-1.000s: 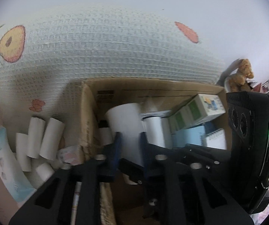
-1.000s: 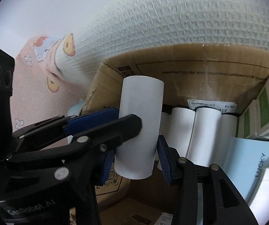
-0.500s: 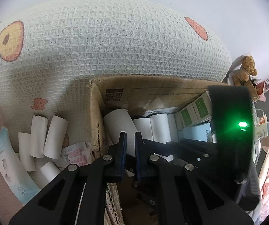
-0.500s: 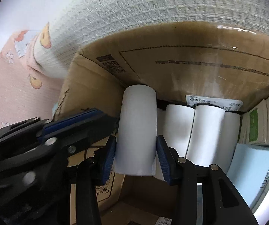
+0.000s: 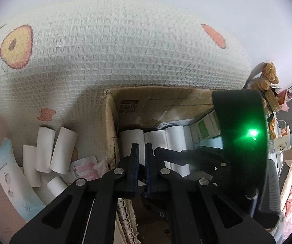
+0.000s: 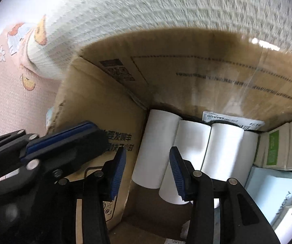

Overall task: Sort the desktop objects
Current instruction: 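Lower the third tube into the box beside the other tubes and open both tools, then withdraw both tools from the box back toward the tubes on the blanket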

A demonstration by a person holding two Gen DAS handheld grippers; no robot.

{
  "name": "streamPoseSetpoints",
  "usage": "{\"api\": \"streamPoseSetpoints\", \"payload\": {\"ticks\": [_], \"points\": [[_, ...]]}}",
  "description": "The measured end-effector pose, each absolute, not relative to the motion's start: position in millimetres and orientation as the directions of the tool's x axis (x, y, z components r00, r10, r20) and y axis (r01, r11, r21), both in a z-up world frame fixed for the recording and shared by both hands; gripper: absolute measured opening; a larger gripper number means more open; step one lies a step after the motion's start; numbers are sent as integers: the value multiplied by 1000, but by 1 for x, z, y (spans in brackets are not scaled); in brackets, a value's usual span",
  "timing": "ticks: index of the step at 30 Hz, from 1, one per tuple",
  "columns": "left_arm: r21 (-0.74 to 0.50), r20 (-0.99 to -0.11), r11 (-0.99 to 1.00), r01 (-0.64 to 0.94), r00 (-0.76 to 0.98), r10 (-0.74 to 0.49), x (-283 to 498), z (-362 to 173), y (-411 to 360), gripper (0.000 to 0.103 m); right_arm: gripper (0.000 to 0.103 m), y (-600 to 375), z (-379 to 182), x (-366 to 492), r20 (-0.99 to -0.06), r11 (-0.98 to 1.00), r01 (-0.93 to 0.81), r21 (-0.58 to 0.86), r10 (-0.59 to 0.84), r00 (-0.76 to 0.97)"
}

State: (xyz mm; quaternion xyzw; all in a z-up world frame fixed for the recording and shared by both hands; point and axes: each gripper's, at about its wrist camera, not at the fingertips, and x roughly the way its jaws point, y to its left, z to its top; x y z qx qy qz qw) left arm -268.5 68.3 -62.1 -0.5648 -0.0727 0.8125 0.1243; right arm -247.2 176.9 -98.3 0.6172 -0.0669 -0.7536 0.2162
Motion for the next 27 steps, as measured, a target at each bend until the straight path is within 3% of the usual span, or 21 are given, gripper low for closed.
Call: {"api": "streamPoseSetpoints", "payload": {"ticks": [7, 14, 22, 27], "points": [[-266, -859, -949, -168, -406, 312, -257, -50, 77, 9, 41, 186, -74, -225, -906, -920, 237, 313, -364, -216], [-341, -795, -922, -183, -468, 386, -241, -49, 74, 35, 41, 192, -56, -196, -917, -948, 221, 229, -286, -279], [-453, -714, -880, -144, -532, 455, -226, -47, 45, 35, 41, 196, -37, -191, -928, -965, 248, 86, -168, -332], [-467, -680, -878, -103, -594, 431, -218, -39, 23, 35, 41, 182, -29, -183, -922, -961, 276, 31, -134, -364]]}}
